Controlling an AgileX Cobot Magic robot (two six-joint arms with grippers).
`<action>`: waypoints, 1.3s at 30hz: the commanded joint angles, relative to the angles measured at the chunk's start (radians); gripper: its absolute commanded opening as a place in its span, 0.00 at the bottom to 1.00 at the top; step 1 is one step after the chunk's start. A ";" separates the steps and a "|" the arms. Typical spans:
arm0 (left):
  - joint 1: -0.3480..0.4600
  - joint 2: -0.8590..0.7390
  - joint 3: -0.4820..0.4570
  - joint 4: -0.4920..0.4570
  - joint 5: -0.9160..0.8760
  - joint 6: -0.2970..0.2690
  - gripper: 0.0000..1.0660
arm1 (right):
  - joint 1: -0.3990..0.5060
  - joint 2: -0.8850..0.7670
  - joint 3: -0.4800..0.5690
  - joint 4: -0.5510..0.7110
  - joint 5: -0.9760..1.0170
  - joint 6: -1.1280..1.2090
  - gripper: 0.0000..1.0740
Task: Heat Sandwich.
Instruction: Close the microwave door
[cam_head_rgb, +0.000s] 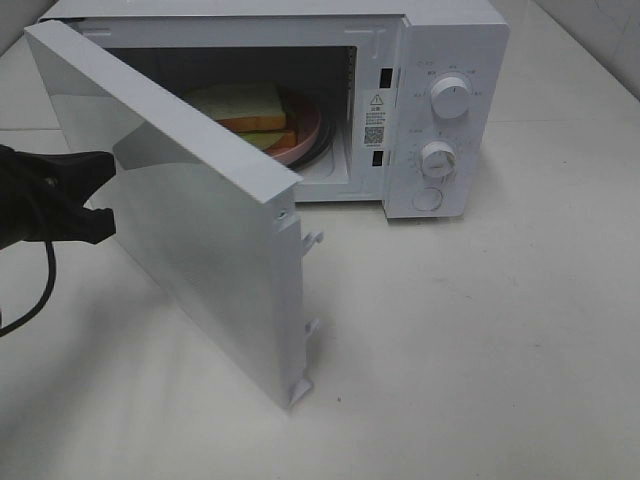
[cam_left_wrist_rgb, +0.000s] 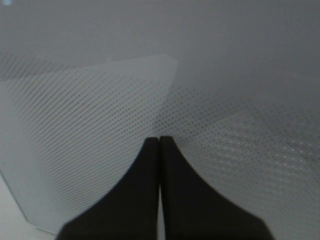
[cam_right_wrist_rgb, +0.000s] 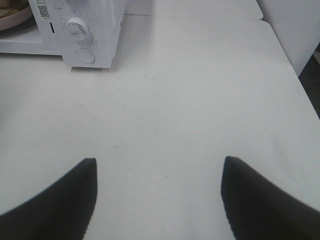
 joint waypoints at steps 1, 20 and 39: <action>-0.051 -0.001 -0.029 -0.066 -0.011 0.008 0.00 | -0.003 -0.029 0.001 0.000 -0.009 0.001 0.64; -0.253 0.116 -0.250 -0.268 0.068 0.008 0.00 | -0.003 -0.029 0.001 0.000 -0.009 0.001 0.64; -0.355 0.284 -0.495 -0.293 0.112 0.003 0.00 | -0.003 -0.029 0.001 0.000 -0.009 0.001 0.64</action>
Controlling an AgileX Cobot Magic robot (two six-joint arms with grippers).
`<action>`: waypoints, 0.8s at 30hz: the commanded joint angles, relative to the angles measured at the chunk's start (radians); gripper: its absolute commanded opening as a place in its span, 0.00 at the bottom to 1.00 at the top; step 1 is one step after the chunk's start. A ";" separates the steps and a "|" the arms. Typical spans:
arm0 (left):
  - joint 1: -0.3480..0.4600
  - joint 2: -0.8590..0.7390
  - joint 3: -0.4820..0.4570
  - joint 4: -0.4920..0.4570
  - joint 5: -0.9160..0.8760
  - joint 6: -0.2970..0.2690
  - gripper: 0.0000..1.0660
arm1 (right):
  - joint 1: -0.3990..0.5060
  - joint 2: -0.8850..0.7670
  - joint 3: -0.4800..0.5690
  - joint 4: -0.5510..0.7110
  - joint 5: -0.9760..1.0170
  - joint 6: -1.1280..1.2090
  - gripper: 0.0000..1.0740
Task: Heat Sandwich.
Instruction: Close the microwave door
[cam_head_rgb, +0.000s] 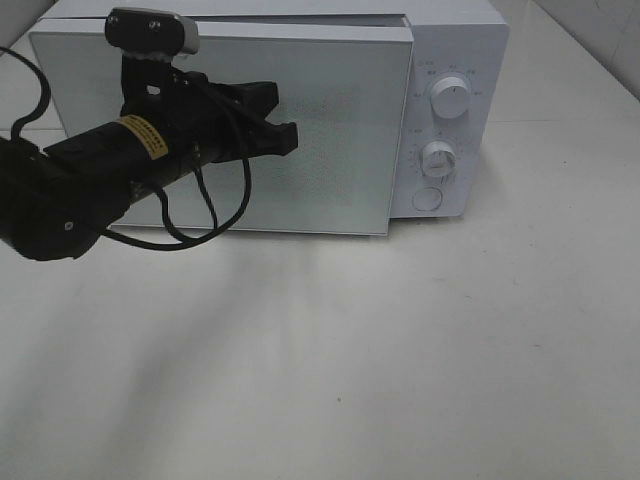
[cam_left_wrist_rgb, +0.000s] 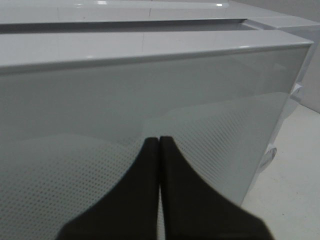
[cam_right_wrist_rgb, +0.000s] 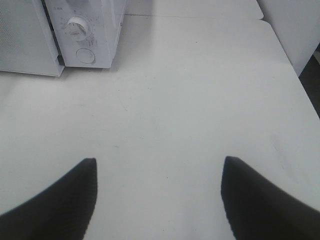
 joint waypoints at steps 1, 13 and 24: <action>-0.009 0.017 -0.058 -0.013 0.045 -0.005 0.00 | -0.003 -0.029 0.001 -0.001 -0.008 0.001 0.64; -0.009 0.073 -0.180 -0.036 0.110 -0.004 0.00 | -0.003 -0.029 0.001 -0.001 -0.008 0.001 0.64; -0.009 0.139 -0.303 -0.074 0.192 -0.003 0.00 | -0.003 -0.029 0.001 -0.001 -0.008 0.001 0.64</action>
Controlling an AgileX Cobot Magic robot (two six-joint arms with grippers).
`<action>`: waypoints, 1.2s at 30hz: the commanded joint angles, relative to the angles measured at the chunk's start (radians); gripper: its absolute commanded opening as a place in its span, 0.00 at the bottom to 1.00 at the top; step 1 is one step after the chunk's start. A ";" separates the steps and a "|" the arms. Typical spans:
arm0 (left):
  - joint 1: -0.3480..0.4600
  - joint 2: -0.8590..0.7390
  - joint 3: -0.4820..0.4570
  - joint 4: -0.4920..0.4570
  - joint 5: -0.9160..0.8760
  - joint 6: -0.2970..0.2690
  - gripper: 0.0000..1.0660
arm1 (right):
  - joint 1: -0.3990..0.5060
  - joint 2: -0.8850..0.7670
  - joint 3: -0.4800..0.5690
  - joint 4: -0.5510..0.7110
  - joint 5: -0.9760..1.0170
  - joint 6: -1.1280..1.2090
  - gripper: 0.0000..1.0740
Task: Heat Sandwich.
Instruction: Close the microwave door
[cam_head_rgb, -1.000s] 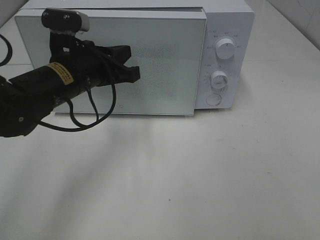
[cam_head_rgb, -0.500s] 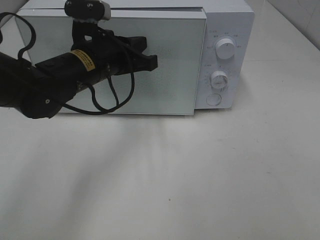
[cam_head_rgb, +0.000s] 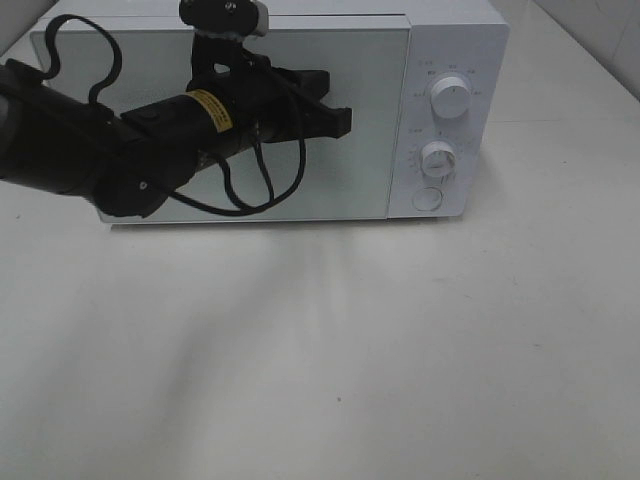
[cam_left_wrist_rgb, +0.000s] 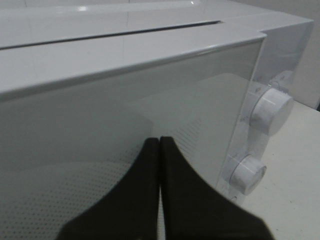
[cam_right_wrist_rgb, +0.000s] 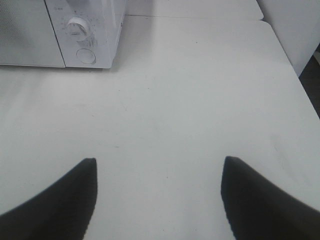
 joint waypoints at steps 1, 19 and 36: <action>0.020 0.017 -0.064 -0.099 0.053 -0.001 0.00 | -0.003 -0.029 0.001 -0.001 -0.008 0.001 0.64; 0.009 0.010 -0.065 -0.095 0.065 -0.002 0.00 | -0.003 -0.029 0.001 -0.001 -0.008 0.001 0.64; 0.008 -0.174 0.171 -0.064 0.062 -0.010 0.00 | -0.003 -0.029 0.001 -0.001 -0.008 0.001 0.64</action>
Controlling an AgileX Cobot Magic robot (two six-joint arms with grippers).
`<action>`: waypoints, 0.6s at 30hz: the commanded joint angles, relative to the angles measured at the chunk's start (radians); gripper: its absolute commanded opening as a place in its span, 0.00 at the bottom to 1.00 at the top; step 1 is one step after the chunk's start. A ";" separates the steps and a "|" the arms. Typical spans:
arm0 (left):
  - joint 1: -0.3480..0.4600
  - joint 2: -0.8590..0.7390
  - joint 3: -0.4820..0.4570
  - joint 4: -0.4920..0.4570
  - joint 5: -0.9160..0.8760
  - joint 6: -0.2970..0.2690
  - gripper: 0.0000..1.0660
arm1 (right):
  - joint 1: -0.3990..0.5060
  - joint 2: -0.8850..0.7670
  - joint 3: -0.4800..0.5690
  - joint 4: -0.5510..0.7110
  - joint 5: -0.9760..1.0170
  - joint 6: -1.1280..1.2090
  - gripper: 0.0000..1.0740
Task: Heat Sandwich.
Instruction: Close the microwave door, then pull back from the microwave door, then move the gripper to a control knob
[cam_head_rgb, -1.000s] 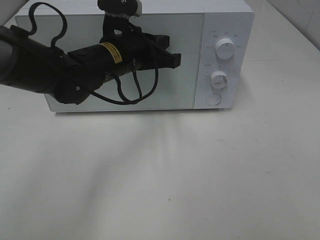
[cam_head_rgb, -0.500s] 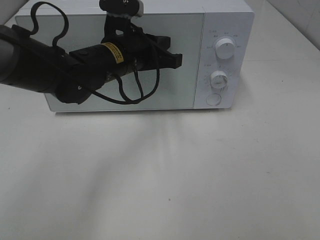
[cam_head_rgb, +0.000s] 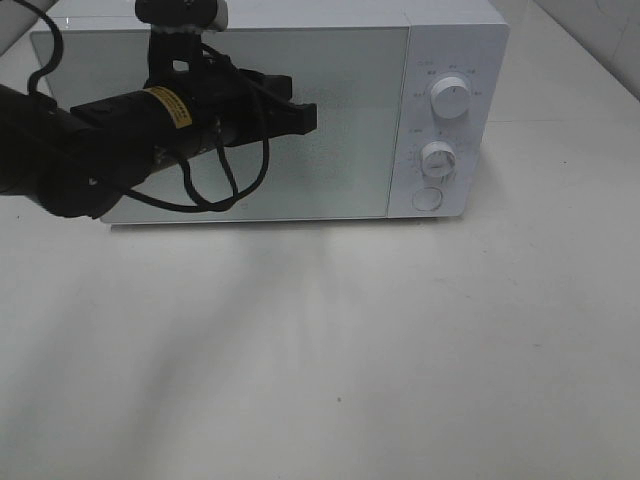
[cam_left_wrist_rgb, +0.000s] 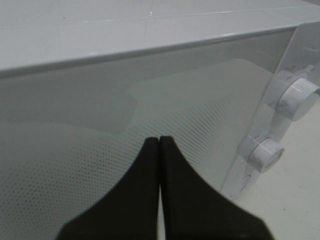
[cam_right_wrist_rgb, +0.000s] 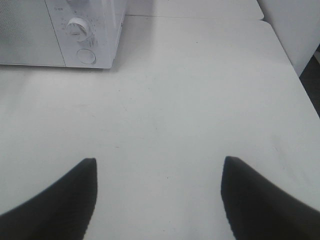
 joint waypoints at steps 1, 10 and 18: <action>-0.003 -0.047 0.042 -0.010 -0.010 -0.008 0.00 | -0.003 -0.029 0.001 -0.002 -0.007 0.001 0.64; -0.003 -0.206 0.231 0.020 -0.007 -0.008 0.00 | -0.003 -0.029 0.001 -0.002 -0.007 0.001 0.64; -0.003 -0.355 0.393 0.066 0.023 -0.023 0.00 | -0.003 -0.029 0.001 -0.002 -0.007 0.001 0.64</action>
